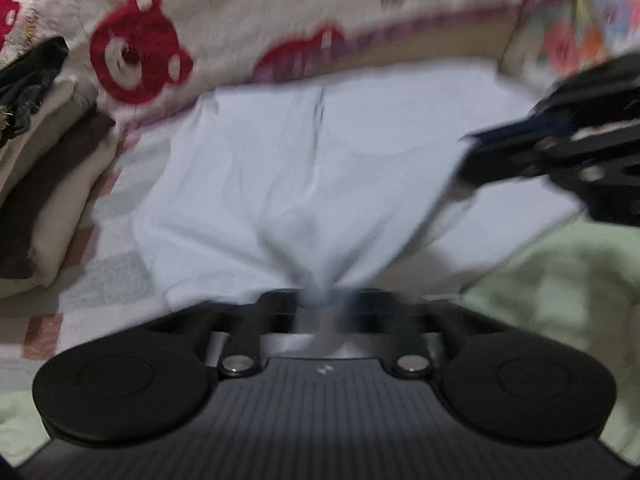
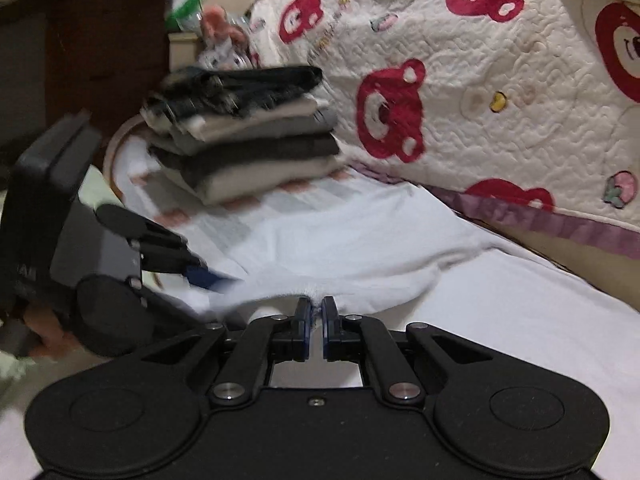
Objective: Fold clothes
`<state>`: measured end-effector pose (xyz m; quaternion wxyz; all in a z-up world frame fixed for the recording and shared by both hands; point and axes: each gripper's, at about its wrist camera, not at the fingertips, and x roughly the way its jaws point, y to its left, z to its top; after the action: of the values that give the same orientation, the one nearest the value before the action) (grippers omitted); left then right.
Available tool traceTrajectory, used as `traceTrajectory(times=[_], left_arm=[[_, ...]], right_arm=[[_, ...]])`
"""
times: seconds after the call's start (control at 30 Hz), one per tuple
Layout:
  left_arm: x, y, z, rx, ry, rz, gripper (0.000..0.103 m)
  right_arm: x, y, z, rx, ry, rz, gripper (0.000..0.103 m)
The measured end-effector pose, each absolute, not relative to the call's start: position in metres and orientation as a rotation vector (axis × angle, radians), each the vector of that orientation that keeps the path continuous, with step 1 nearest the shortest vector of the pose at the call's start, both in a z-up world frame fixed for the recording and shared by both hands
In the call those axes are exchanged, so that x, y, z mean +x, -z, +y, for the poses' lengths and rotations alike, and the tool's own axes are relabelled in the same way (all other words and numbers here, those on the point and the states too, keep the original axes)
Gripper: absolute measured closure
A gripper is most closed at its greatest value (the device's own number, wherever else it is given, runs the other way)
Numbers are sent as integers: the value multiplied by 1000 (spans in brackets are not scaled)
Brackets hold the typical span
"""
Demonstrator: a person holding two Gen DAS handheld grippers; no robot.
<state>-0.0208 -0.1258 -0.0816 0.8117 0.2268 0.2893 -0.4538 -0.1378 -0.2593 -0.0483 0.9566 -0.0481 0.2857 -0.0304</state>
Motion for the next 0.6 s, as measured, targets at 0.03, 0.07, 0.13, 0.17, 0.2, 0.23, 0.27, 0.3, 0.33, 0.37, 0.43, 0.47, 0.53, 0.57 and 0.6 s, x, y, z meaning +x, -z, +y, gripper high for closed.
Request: traceTrajectory(times=[0.03, 0.07, 0.13, 0.17, 0.2, 0.23, 0.27, 0.3, 0.33, 0.37, 0.43, 0.47, 0.53, 0.57, 0.6], left_arm=[[-21, 81, -125, 500, 960, 613, 96], [-21, 81, -125, 515, 950, 608, 96], [-22, 80, -123, 546, 931, 599, 96], [-22, 80, -123, 562, 922, 594, 96], [-23, 80, -122, 577, 912, 589, 96], [-23, 79, -121, 593, 902, 584, 96], [-23, 79, -121, 608, 893, 579, 96], [-23, 78, -120, 623, 883, 574, 95], [-24, 78, -119, 638, 873, 569, 95], [-24, 78, -119, 654, 863, 564, 95], [-19, 78, -115, 633, 850, 577, 95], [-12, 77, -110, 599, 845, 597, 94], [8, 76, -102, 515, 795, 672, 81], [21, 76, -94, 450, 756, 720, 67], [35, 77, -87, 381, 720, 769, 59]], right_arm=[[-139, 51, -259, -112, 77, 594, 98], [-141, 53, -260, -124, 91, 608, 99], [-146, 54, -261, -77, 76, 624, 99], [-147, 55, -262, -39, 64, 630, 99], [-149, 56, -263, -3, 53, 639, 99], [-147, 61, -263, 19, 46, 672, 99], [-146, 66, -264, 42, 39, 702, 99], [-149, 68, -268, 68, 37, 704, 99], [-151, 70, -272, 95, 36, 705, 99], [-154, 71, -276, 122, 35, 707, 99], [-158, 75, -283, 176, 32, 710, 103], [-161, 76, -287, 202, 31, 711, 103], [-166, 80, -295, 256, 28, 714, 102], [-168, 81, -299, 283, 26, 715, 100], [-170, 83, -303, 310, 25, 716, 95]])
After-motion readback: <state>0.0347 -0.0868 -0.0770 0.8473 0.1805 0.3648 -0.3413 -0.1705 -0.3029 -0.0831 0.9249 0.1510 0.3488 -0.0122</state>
